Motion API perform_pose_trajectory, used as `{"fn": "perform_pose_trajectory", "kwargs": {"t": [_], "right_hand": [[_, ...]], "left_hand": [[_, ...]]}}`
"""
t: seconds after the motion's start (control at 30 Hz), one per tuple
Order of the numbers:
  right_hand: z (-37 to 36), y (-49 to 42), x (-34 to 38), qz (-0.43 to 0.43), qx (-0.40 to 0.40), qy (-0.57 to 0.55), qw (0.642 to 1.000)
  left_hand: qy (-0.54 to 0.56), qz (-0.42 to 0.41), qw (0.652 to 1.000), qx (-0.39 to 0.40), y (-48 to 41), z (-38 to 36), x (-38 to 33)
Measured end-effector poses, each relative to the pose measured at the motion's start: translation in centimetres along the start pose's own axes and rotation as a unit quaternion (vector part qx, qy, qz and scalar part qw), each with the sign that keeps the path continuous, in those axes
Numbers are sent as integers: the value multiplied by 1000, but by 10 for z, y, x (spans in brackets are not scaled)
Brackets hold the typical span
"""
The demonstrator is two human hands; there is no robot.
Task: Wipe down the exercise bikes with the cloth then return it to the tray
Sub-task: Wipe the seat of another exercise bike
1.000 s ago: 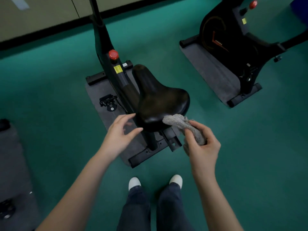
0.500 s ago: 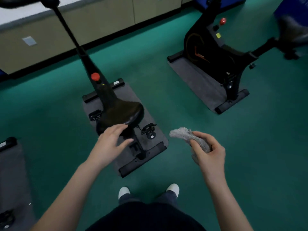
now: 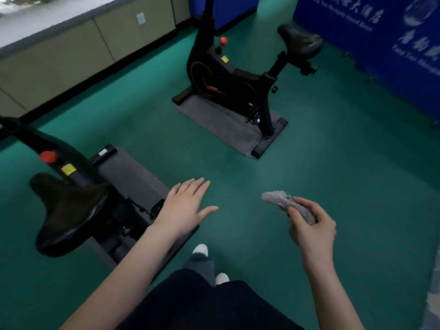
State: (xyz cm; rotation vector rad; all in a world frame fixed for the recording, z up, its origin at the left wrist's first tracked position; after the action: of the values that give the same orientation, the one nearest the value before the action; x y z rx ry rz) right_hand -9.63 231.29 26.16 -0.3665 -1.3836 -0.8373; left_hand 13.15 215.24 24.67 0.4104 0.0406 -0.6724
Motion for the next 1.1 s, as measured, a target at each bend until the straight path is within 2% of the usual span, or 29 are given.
{"fn": "perform_pose_trajectory", "kwargs": {"t": [0.37,0.67,0.87,1.1], "right_hand": [[-20,-126,29,18,17,55,998],[-40,-230,73,42,7,71,997],[-11,-284,75,35,-4,55,998],[67,-356,72,24,15,51,998]], "left_hand": [[27,-23,998,48,-141,16,-6],[-27,-49,989,136,-270,58,-13],[-37,-60,987,142,-326,77,-52],[-24,-26,986,164,-384,77,-134]]}}
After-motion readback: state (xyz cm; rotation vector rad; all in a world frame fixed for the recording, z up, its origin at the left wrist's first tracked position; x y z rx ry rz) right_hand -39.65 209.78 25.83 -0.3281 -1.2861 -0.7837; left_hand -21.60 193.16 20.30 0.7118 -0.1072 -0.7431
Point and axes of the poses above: each hand's wrist, its own y-axis away from the middle knuckle, its own z-axis out of the back of the hand, x = y × z, the point moved 6 cm from there along -y, towards the middle knuckle, and after that the axes turned 7 degrees about x, right-handed, at the moved point
